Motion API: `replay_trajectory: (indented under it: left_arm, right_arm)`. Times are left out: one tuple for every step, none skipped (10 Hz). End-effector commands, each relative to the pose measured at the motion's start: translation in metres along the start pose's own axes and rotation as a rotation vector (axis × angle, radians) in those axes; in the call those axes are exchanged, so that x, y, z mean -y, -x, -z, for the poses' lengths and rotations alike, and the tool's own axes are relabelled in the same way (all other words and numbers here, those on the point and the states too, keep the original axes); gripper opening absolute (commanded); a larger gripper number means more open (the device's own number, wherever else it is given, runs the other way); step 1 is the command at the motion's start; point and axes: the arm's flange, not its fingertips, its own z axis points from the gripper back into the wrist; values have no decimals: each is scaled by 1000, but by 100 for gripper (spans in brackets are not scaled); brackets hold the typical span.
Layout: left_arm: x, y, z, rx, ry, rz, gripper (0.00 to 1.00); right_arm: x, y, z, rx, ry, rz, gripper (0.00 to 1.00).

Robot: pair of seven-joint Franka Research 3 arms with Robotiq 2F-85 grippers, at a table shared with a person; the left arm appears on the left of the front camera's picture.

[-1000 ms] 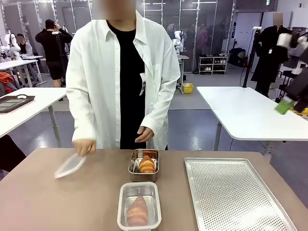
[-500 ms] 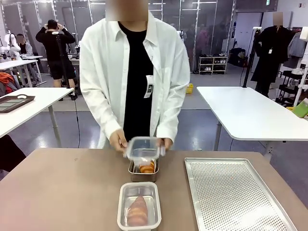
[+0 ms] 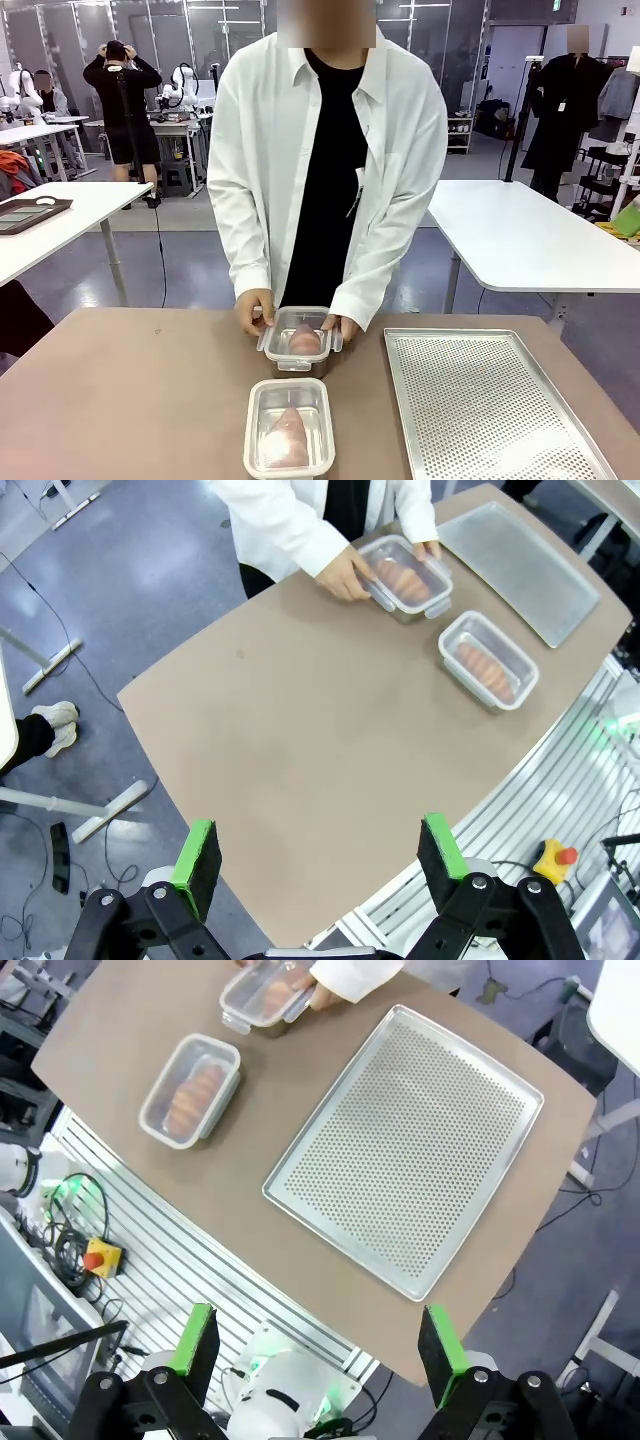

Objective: Place the bread into the airtight container.
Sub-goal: Pick up a Butter Roll and place it into an empty Airtight Container.

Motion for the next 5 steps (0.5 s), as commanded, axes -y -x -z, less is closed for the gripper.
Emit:
replay_trajectory:
  left_arm:
    - [0,-1,-1,2,2,7,100]
    - [0,-1,-1,2,2,7,100]
    - [0,-1,-1,2,2,7,100]
    - [0,-1,-1,2,2,7,100]
    - [0,-1,-1,2,2,7,100]
  right_arm:
    - [1,0,-1,-8,-3,-5,100]
    - [1,0,-1,-8,-3,-5,100]
    - [1,0,-1,-8,-3,-5,100]
    - [1,0,-1,-8,-3,-5,100]
    - [1,0,-1,-8,-3,-5,100]
